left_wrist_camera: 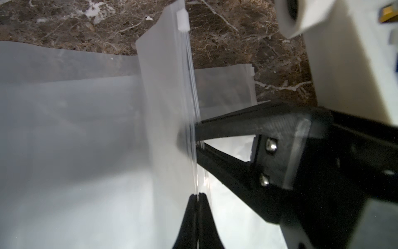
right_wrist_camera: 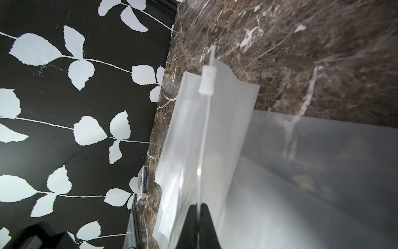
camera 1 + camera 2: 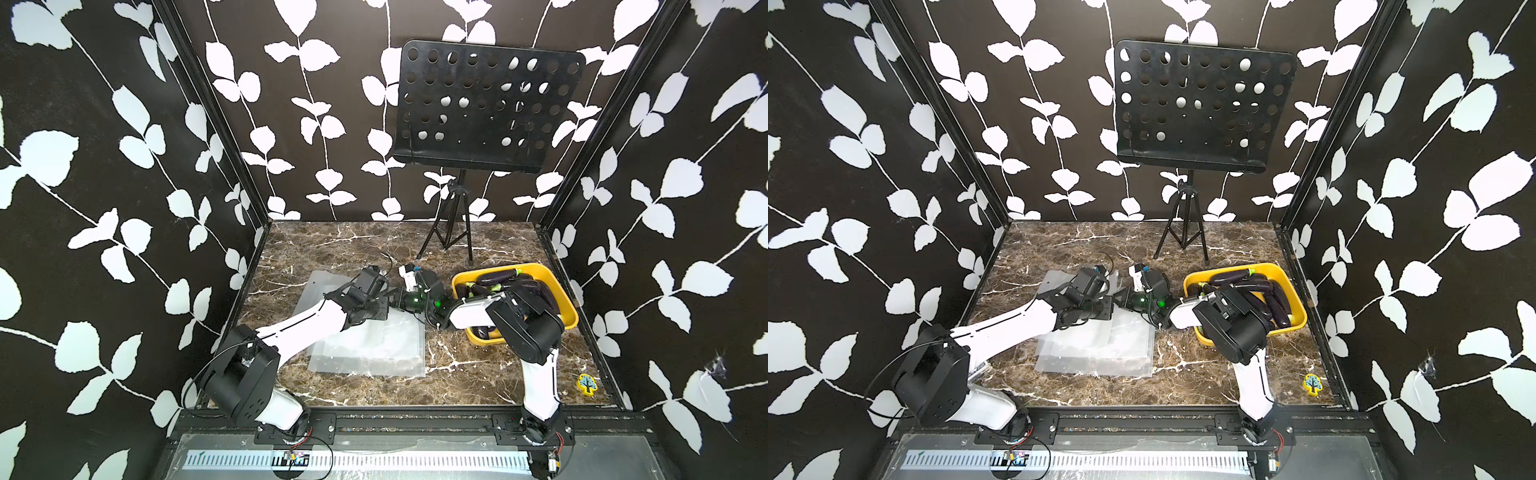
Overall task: Place the eggplant in a zip-top bag and seal the zipper
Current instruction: Open the zipper food storage bag.
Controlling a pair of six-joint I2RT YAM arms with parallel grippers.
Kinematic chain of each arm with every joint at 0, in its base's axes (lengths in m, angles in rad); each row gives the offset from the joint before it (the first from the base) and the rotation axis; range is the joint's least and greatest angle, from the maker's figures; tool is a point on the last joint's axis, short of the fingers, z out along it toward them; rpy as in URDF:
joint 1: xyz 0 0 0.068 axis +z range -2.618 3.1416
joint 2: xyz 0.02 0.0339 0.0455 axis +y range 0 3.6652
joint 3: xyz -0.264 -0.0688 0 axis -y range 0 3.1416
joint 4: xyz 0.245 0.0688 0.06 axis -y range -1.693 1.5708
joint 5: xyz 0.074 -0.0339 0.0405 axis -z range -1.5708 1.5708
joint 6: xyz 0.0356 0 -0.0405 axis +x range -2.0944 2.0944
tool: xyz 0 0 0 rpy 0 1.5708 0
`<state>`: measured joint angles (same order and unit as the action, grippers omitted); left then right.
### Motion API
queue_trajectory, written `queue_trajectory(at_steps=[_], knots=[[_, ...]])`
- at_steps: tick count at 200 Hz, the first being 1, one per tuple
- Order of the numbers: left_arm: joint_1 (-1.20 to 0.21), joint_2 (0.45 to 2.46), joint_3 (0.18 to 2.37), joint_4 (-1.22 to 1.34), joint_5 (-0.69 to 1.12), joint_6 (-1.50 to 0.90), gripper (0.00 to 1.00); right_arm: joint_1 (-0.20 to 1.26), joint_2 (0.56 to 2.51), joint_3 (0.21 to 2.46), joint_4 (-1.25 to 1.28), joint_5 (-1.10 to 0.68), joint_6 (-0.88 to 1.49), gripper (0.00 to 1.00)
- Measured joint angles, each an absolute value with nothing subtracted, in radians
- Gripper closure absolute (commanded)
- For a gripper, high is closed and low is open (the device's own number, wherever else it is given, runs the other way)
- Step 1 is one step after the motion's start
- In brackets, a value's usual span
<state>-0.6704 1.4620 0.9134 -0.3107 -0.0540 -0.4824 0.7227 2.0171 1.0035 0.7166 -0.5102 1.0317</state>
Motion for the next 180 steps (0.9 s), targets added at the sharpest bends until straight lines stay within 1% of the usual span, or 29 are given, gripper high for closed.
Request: queue_trajectory(at_steps=[34, 72, 87, 98, 112, 149, 180], knots=[[-0.67, 1.462, 0.913, -0.324, -0.092, -0.48, 1.0, 0.723, 2.01, 0.997, 0.709, -0.498, 1.032, 1.0], [-0.667, 1.467, 0.914, -0.355, -0.133, -0.474, 1.0, 0.736, 1.95, 0.976, 0.649, -0.466, 1.029, 1.0], [-0.666, 1.477, 0.917, -0.359, -0.14, -0.471, 0.94, 0.745, 1.935, 0.976, 0.639, -0.456, 1.03, 1.0], [-0.666, 1.484, 0.918, -0.363, -0.143, -0.469, 0.87, 0.751, 1.931, 0.976, 0.638, -0.451, 1.033, 1.0], [-0.666, 1.49, 0.918, -0.369, -0.146, -0.466, 0.82, 0.755, 1.931, 0.973, 0.636, -0.448, 1.037, 1.0], [-0.666, 1.492, 0.918, -0.367, -0.134, -0.463, 0.73, 0.757, 1.931, 0.97, 0.618, -0.444, 1.044, 1.0], [-0.666, 1.493, 0.918, -0.369, -0.13, -0.463, 0.73, 0.757, 1.931, 0.97, 0.619, -0.445, 1.049, 1.0]])
